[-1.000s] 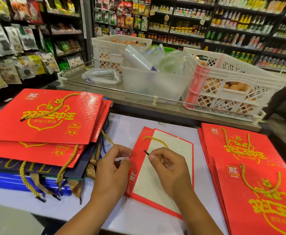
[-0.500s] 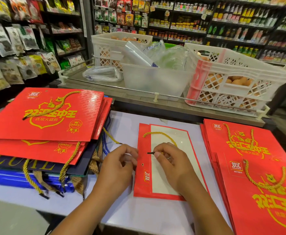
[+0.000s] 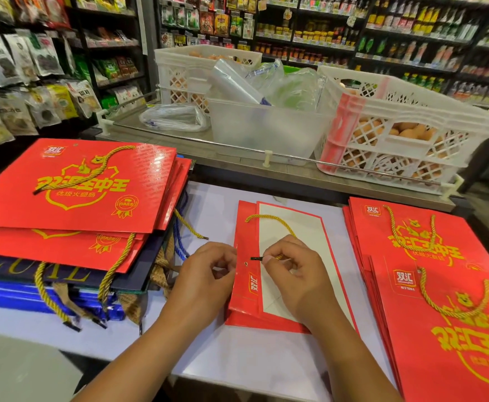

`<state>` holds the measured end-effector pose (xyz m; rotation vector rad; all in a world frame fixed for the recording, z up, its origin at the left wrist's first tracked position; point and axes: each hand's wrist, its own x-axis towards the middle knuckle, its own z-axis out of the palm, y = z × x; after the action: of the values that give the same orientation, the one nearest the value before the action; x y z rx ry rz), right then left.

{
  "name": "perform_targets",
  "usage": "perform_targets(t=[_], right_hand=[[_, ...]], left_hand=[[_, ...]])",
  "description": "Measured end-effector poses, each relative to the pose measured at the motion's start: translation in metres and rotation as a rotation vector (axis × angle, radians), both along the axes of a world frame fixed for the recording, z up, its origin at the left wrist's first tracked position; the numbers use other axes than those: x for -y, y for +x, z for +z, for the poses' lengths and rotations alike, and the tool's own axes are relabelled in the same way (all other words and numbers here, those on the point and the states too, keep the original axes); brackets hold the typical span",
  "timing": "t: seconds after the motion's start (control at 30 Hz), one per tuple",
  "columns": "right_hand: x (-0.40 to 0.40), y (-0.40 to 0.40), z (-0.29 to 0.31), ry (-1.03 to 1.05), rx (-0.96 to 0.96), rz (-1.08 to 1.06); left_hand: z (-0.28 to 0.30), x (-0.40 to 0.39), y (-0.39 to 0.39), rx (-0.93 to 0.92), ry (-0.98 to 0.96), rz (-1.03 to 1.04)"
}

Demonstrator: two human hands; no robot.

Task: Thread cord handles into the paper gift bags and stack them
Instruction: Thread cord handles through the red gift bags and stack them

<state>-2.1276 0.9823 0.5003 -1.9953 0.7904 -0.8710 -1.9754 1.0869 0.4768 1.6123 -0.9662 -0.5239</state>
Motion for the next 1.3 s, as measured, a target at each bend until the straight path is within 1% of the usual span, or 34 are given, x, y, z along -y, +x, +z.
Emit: perform_targets(t=[0.1,0.3,0.6,0.87,1.1,1.3], right_hand=[[0.0017,-0.0001,-0.0033,-0.035,0.005,0.025],[0.0027,-0.0008,-0.0058,-0.027,0.048,0.038],[0.0034,0.0007,-0.0070,-0.062,0.002,-0.003],[0.0021,0.0018,-0.0062,-0.134,-0.036,-0.035],[-0.0013,0.0032,-0.0053,-0.120,-0.048,-0.048],[-0.0026,0.0020,-0.0027,-0.058,-0.041,-0.017]], left_hand=[[0.0014,-0.0013,-0.0004,0.022,0.004,-0.028],[-0.0013,-0.0031,-0.0006,0.049,-0.021,-0.034],[-0.0062,-0.0029,0.0003,0.081,-0.030,-0.017],[-0.0041,-0.0054,-0.0010,0.034,-0.045,-0.043],[-0.0048,-0.0058,-0.0008,0.047,-0.050,-0.054],[-0.0046,-0.0064,0.0000,0.044,-0.064,-0.067]])
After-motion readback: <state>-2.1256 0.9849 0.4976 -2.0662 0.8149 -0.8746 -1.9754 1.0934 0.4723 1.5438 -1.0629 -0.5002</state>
